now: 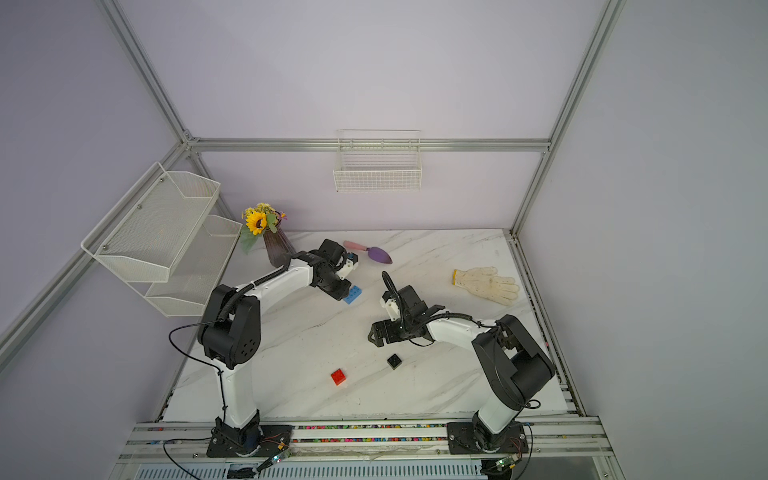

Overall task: Assemble the letter v with lego
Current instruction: Assemble the lego brick with the lego brick.

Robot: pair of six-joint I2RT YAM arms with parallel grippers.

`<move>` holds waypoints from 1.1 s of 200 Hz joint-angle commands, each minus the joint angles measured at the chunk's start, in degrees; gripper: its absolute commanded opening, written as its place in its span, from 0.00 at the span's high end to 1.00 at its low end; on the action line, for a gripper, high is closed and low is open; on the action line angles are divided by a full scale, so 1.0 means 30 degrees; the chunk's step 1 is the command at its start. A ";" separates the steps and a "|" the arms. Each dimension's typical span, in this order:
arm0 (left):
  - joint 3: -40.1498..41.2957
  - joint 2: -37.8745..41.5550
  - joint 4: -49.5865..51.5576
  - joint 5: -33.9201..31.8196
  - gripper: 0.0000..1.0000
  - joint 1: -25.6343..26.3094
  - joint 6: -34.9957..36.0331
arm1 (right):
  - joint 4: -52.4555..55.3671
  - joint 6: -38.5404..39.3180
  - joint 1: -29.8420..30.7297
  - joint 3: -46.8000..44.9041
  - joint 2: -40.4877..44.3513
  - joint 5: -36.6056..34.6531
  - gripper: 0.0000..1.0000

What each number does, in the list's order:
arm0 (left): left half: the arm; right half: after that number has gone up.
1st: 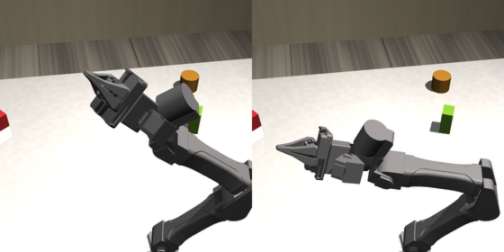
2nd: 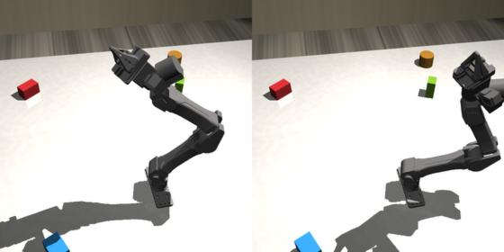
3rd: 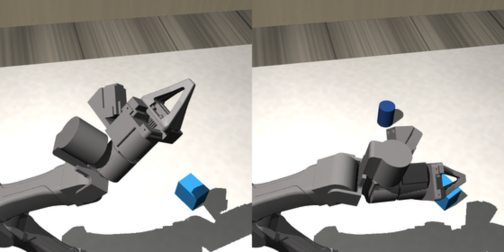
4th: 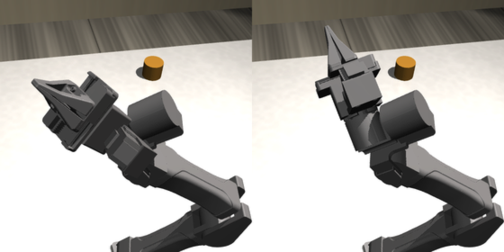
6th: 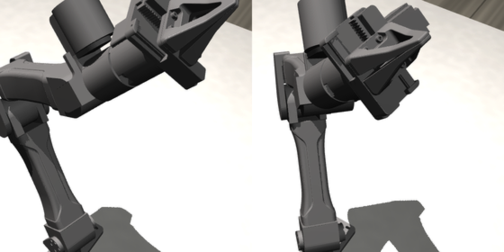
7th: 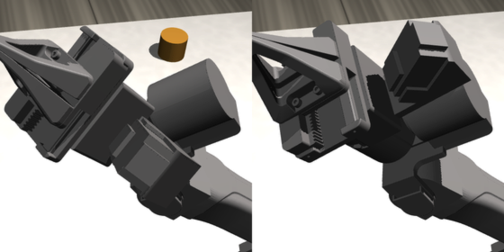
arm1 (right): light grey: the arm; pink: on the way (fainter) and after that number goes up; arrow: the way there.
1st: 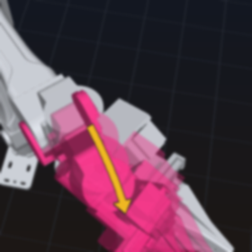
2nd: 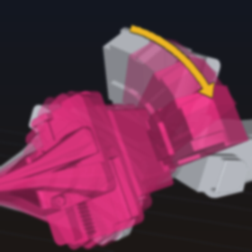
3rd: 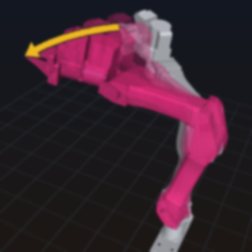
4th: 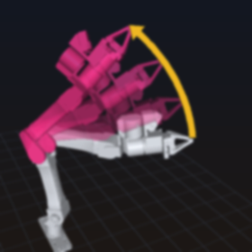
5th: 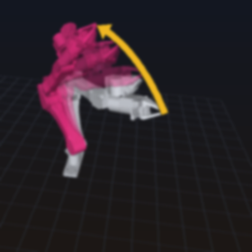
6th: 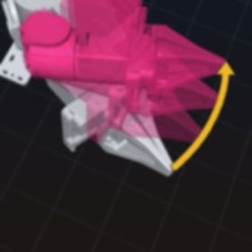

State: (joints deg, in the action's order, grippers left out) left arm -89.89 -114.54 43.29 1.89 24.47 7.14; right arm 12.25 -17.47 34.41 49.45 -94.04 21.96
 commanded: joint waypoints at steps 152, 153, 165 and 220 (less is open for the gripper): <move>0.0196 -0.0927 0.0052 0.0106 0.73 0.0164 0.0961 | 0.0158 0.0405 0.0075 0.0220 0.0112 0.0152 0.03; 0.0196 -0.0944 0.0048 0.0104 0.73 0.0179 0.0961 | 0.0161 0.0390 0.0073 0.0218 0.0129 0.0167 0.03; 0.0175 -0.1097 0.0128 0.0058 0.73 0.0193 0.0961 | 0.0146 0.0375 0.0084 0.0129 0.0202 0.0182 0.03; 0.0515 -0.1400 0.0596 -0.0699 0.73 0.0742 0.0976 | 0.0120 0.0434 0.0074 -0.0085 0.0570 0.0057 0.03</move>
State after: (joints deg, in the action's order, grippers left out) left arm -89.82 -117.78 43.38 0.99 25.61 7.70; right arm 12.36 -17.43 34.41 49.47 -93.95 21.96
